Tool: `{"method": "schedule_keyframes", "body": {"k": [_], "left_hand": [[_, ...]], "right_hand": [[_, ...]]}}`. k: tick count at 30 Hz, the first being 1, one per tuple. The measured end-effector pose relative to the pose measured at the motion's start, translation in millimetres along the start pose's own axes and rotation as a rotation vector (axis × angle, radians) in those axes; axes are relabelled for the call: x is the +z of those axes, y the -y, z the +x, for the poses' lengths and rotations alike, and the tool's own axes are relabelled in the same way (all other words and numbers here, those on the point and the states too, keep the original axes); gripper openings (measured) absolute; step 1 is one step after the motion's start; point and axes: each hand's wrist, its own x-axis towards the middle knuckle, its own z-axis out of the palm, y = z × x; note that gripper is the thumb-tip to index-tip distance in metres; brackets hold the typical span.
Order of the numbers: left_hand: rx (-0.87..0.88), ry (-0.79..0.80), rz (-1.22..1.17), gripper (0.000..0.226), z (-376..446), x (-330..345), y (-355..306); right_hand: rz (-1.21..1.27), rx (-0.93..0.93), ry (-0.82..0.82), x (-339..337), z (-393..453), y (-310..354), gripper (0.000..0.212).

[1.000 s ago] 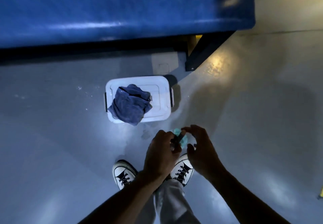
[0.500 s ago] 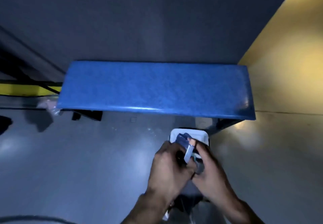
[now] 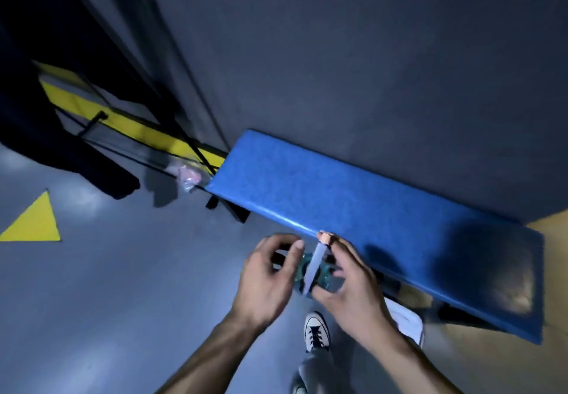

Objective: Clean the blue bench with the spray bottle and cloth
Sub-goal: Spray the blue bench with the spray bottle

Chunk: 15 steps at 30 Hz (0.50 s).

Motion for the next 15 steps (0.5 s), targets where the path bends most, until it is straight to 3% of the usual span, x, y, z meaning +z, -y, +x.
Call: {"method": "schedule_keyframes", "body": {"k": [5,9,13,15], "left_hand": [[-0.218,-0.112,-0.237,0.017,65,-59,30],[-0.436,0.032,-0.407,0.036,120,-99,69],[-0.499,0.172,-0.558,0.052,172,-126,106],[-0.547,0.158,-0.575,0.050,200,-135,121]], "right_hand": [[-0.024,-0.050,0.159,39,66,53,0.083],[0.028,0.025,0.211,84,119,84,0.086],[-0.063,0.097,0.177,141,173,93,0.081],[-0.070,0.120,0.140,170,198,87,0.079]]}}
